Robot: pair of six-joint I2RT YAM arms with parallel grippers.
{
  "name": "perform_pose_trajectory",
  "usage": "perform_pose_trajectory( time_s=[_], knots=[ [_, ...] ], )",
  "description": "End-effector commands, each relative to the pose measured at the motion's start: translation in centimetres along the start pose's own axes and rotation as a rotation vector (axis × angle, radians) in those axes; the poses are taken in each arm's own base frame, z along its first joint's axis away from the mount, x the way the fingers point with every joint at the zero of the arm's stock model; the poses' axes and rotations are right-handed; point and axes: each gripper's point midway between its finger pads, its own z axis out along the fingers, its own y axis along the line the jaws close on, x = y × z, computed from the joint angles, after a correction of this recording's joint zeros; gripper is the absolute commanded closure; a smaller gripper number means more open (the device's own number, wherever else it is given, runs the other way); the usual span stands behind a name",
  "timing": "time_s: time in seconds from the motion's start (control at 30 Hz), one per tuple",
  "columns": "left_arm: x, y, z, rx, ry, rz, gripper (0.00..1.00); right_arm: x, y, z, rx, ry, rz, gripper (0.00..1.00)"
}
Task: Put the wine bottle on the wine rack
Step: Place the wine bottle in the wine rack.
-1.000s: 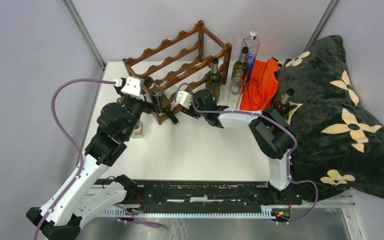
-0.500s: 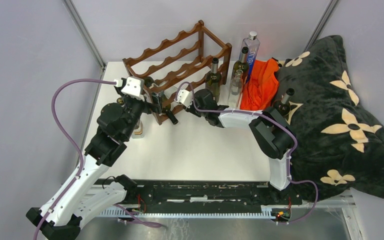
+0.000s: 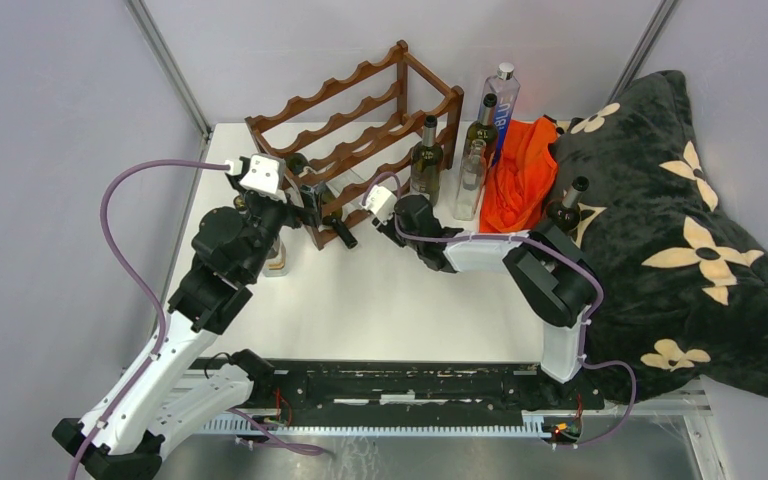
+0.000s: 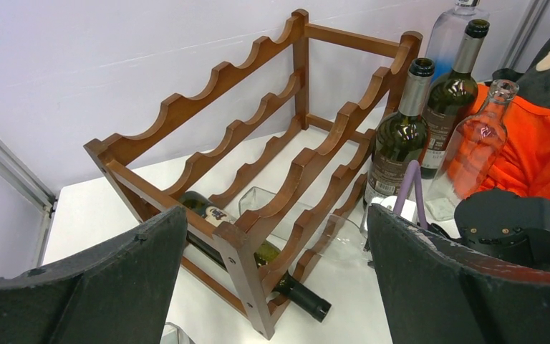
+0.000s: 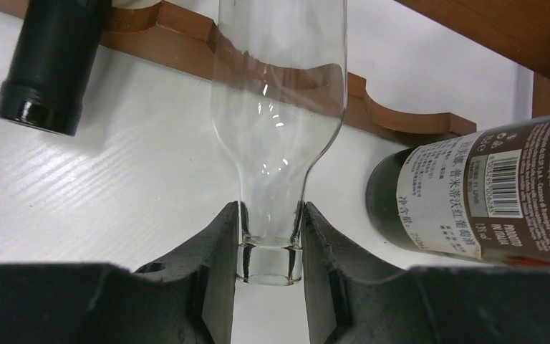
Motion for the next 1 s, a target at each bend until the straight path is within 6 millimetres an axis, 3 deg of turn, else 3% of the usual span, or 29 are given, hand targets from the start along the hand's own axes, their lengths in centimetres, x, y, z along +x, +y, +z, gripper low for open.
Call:
perform_pose_trajectory(
  time_s=[0.0,0.53,0.97],
  knots=[
    [-1.9,0.3,-0.1,0.003,-0.072,0.013,0.00,-1.8,1.0,-0.1,0.019,-0.061,0.124,1.00],
    [-1.8,0.4,-0.2,0.002,-0.074,0.026,0.00,-3.0,1.8,3.2,0.014,-0.085,0.222,1.00],
    [-1.8,0.3,-0.1,0.006,-0.072,0.028,0.00,-1.9,2.6,4.6,0.001,-0.052,0.246,1.00]
  ],
)
